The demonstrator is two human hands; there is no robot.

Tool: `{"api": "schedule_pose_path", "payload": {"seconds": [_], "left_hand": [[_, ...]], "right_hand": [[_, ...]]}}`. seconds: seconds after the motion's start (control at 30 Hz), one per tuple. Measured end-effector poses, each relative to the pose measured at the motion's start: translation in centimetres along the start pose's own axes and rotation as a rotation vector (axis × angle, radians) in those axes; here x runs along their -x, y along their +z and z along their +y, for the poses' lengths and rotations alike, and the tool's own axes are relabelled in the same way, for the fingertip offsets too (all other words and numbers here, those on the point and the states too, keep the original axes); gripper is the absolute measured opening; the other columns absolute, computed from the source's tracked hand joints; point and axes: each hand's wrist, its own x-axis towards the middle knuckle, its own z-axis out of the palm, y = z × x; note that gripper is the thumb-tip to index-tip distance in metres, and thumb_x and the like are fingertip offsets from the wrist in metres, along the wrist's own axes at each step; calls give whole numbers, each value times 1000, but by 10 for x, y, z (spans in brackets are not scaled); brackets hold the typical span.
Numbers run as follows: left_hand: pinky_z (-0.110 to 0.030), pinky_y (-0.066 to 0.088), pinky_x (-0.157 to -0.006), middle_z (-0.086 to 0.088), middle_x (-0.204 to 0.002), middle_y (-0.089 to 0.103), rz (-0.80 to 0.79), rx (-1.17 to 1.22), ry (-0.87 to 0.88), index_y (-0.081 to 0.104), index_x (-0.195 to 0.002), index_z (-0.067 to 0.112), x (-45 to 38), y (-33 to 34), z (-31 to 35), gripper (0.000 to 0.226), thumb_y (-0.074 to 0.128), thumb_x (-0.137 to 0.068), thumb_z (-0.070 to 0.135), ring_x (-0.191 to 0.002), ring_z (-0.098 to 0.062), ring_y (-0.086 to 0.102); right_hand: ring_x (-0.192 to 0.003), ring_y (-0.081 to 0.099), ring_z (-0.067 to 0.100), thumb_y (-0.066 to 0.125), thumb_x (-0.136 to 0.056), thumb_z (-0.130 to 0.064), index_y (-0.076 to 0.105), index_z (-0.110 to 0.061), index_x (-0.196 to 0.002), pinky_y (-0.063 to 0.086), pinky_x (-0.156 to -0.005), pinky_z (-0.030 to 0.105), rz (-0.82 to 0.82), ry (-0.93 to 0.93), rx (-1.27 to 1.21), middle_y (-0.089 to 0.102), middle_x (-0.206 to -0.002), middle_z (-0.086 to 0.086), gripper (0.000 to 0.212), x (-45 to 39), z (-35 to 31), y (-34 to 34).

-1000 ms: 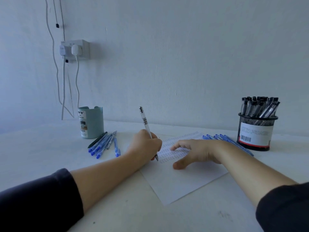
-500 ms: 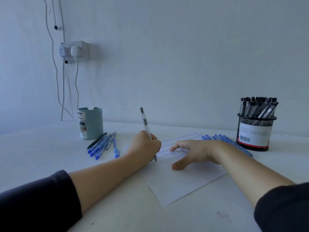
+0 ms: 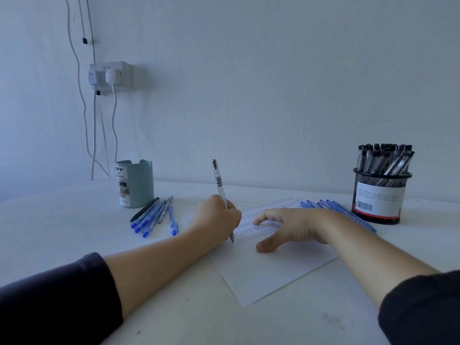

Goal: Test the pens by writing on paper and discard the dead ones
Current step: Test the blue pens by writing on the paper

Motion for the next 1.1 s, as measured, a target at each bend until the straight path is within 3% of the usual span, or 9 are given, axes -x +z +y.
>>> {"api": "schedule_pose_path", "payload": {"seconds": [0.27,0.5,0.73,0.9,0.97,1.1], "left_hand": [[-29,35,-57,-5,-50,43,-12,-1,-5,46,-50,13,0,1,1,24,48,-71,0,-49,-21,44],[-16,37,-46,1,-44,48,-38,54,3,49,-48,12,2,1,1,30,51,-75,1,-41,-13,46],[-18,34,-46,2,-39,41,-53,83,4,46,-43,13,1,0,0,34,49,-71,-4,-40,-16,42],[-12,24,-35,-5,-40,40,-25,287,-23,41,-45,9,2,-6,1,36,45,-76,-10,-31,-11,35],[-13,22,-32,-7,-43,42,-2,395,-32,41,-49,7,3,-9,3,35,44,-79,-10,-29,-9,32],[-21,27,-41,-7,-52,48,127,442,-10,46,-56,9,3,-10,0,30,42,-85,-1,-42,-13,37]], "right_hand": [[-138,28,14,78,-73,-40,49,-40,-129,25,-110,31,3,0,4,29,-152,-5,63,0,1,0],[-140,27,14,79,-72,-40,49,-40,-129,24,-112,33,2,6,-5,28,-153,-5,64,0,0,1],[-140,26,15,78,-73,-41,48,-40,-130,24,-108,31,6,16,4,27,-153,-5,64,0,0,1],[-139,28,14,75,-79,-37,51,-38,-130,23,-105,28,18,19,9,30,-153,-5,57,1,-1,0],[-134,35,14,70,-84,-34,57,-31,-126,25,-102,27,58,8,9,39,-147,-5,44,4,-4,-1],[-102,57,17,63,-90,-24,69,-15,-102,39,-84,27,338,-77,-86,65,-107,2,16,9,-17,-9]]}}
